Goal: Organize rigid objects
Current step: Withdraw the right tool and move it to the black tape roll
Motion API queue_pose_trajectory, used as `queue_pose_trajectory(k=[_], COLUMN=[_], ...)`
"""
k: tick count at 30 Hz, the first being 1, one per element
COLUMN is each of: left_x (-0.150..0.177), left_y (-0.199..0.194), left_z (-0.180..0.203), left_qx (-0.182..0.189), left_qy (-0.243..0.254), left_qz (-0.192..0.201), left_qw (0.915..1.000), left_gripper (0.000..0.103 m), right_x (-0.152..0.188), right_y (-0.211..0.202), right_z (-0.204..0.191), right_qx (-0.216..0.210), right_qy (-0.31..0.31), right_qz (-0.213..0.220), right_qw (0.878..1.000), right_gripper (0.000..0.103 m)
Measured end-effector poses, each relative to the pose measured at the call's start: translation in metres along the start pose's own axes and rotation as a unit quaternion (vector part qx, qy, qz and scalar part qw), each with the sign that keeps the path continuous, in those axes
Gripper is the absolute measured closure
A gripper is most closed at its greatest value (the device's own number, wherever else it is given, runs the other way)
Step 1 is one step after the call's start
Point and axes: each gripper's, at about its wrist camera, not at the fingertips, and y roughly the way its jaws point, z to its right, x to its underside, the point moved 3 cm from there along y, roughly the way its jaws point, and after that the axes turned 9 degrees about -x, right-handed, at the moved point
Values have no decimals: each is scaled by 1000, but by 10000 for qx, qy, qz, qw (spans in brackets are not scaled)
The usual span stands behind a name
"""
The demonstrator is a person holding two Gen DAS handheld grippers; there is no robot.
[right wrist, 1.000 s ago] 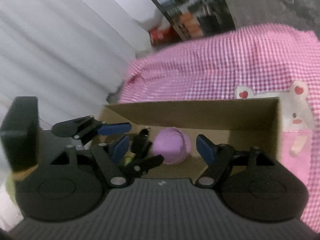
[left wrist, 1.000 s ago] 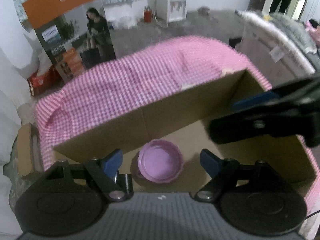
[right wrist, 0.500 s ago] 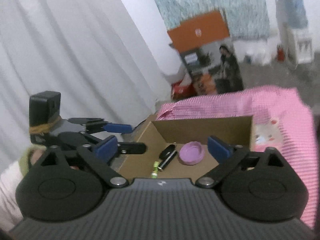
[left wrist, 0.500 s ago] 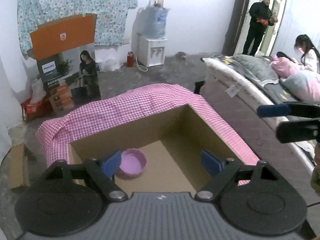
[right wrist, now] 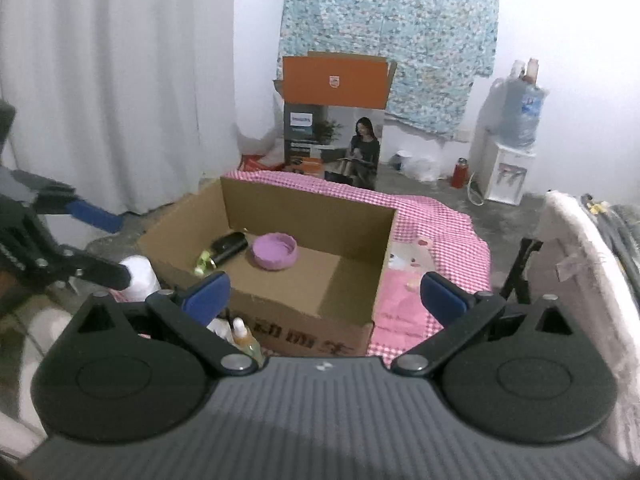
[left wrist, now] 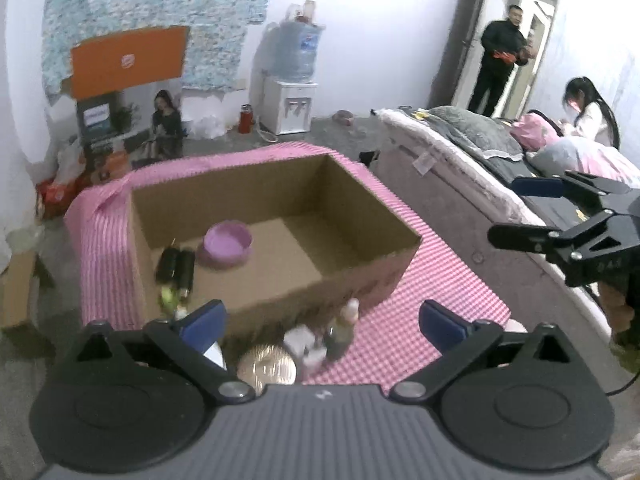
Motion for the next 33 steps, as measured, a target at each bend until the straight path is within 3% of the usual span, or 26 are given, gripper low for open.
queue_pose_trajectory(k=[5, 9, 12, 17, 22, 27, 33], left_x=[37, 68, 87, 116, 141, 152, 152], left_y=[1, 1, 9, 36, 62, 74, 81], left_z=[-11, -22, -21, 2, 36, 43, 26], left_qx=[-133, -287, -518, -967, -1373, -1639, -1454], left_qy=[-378, -717, -678, -76, 916, 1191, 648], left_qz=[-182, -121, -80, -217, -342, -347, -531], left_qw=[9990, 9969, 9963, 9951, 9857, 9786, 9858], left_gripper=[0, 0, 0, 0, 0, 4, 19], right_x=[22, 38, 50, 78, 96, 105, 113], right_y=[13, 18, 26, 70, 105, 132, 152], right_z=[-18, -28, -40, -66, -85, -89, -99], right_qx=[-103, -536, -866, -943, -1351, -1563, -1781], right_qy=[-20, 52, 121, 224, 429, 667, 727], right_qz=[-291, -230, -219, -682, -1014, -1157, -1340], right_qw=[9995, 9983, 9959, 9930, 9847, 9786, 9721], right_gripper=[1, 1, 1, 1, 1, 3, 28])
